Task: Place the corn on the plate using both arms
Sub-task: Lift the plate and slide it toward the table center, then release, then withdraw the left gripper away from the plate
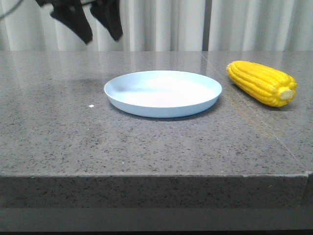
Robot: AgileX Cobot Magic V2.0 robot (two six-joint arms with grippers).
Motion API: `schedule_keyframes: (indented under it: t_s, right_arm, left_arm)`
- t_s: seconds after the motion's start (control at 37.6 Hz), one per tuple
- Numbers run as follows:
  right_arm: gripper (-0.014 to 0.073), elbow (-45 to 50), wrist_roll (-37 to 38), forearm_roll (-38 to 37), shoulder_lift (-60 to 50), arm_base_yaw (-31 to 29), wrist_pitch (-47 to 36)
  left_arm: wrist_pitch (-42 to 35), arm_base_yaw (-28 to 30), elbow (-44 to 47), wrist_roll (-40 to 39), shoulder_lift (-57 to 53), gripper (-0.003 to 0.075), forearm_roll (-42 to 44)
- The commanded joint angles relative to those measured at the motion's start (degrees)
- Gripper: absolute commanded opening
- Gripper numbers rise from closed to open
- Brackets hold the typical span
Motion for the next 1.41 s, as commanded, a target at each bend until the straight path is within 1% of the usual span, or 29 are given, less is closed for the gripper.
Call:
schedule_keyframes:
  t_s: [0.0, 0.08, 0.16, 0.29, 0.4, 0.53, 0.64, 0.8, 0.9, 1.06, 1.25, 1.38]
  right_arm:
    - [0.0642, -2.1, -0.3, 0.1, 0.9, 0.2, -4.7]
    - [0.0642, -2.1, -0.3, 0.1, 0.9, 0.2, -4.7]
    - [0.0642, -2.1, -0.3, 0.1, 0.9, 0.2, -4.7]
    - [0.0642, -2.1, -0.3, 0.1, 0.9, 0.2, -4.7]
    - [0.0642, -2.1, -0.3, 0.1, 0.9, 0.2, -4.7]
    - [0.0642, -2.1, -0.3, 0.1, 0.9, 0.2, -4.7]
    - [0.0642, -2.1, -0.3, 0.1, 0.9, 0.2, -4.7]
    - [0.0642, -2.1, -0.3, 0.1, 0.9, 0.2, -4.7]
    - [0.0642, -2.1, -0.3, 0.1, 0.9, 0.2, -4.7]
    - [0.0642, -2.1, -0.3, 0.1, 0.9, 0.2, -4.7]
    - [0.0642, -2.1, -0.3, 0.1, 0.9, 0.2, -4.7]
    - [0.0642, -2.1, -0.3, 0.1, 0.9, 0.2, -4.7]
  left_arm:
    - [-1.0, 0.0, -2.1, -0.5, -5.9, 0.0451, 1.6]
    - [0.1, 0.0, -2.1, -2.3, -7.8, 0.0390, 4.8]
    - [1.4, 0.0, -2.1, -4.8, -9.4, 0.0305, 10.1]
    - [3.6, 0.0, -1.8, -9.0, -11.8, 0.0186, 17.4]
    - [2.8, 0.0, 0.7, -11.1, -14.5, 0.0093, 20.2]
    - [-0.1, 0.1, 6.5, -14.0, -18.9, -0.0015, 23.1]
    - [-2.4, 1.3, 12.2, -15.6, -22.8, -0.0020, 24.2]
    - [-3.9, 5.6, 21.5, -15.8, -28.7, -0.0020, 24.2]
    - [-6.6, 8.3, 28.2, -15.8, -33.5, -0.0020, 22.5]
    - [-15.6, 9.2, 38.4, -15.8, -42.9, -0.0020, 19.7]
    - [-26.7, 9.2, 50.3, -15.8, -55.9, -0.0020, 19.3]
    - [-30.8, 9.2, 57.6, -15.8, -65.8, -0.0020, 19.3]
